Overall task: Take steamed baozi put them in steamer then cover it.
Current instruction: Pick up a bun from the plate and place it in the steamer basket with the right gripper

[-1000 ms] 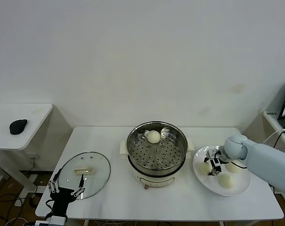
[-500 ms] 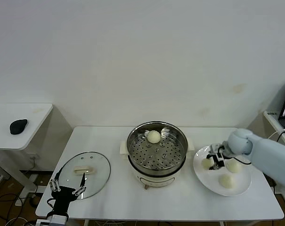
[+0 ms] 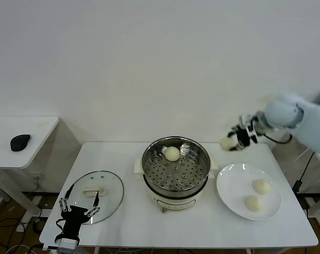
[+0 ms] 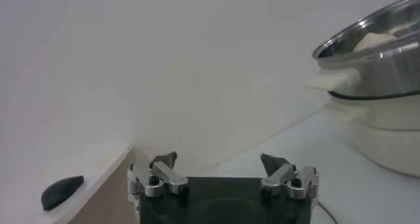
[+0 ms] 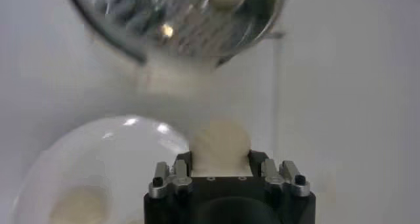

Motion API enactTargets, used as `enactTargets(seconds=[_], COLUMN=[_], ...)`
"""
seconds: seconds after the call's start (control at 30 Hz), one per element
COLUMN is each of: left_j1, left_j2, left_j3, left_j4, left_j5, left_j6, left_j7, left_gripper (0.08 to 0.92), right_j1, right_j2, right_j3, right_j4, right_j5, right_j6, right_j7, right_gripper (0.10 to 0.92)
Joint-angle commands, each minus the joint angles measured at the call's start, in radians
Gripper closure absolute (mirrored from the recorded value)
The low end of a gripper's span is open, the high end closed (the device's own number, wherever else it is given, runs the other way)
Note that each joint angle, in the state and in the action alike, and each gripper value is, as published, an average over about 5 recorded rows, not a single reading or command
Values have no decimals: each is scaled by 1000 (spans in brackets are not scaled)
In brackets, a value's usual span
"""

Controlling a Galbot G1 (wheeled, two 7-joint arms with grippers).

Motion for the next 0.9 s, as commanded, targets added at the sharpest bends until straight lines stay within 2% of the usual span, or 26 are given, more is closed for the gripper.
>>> enactTargets(seconds=[0.03, 0.4, 0.9], left_j1=[-1, -2, -7], left_j2=[0, -18, -27], left_j3=[0, -23, -30], left_j4=[-2, -8, -3], left_j5=[-1, -1, 0], left_j6=[0, -2, -7], left_j7=[0, 0, 0], left_gripper=[177, 177, 177], right_j1=[202, -23, -209], right_j2=[153, 362, 490], right_j3=[-134, -98, -49], right_j4=[104, 32, -100], right_j5=[220, 275, 248], right_j6=[-127, -257, -306], right_j7=[68, 175, 250], right_gripper=[474, 474, 474])
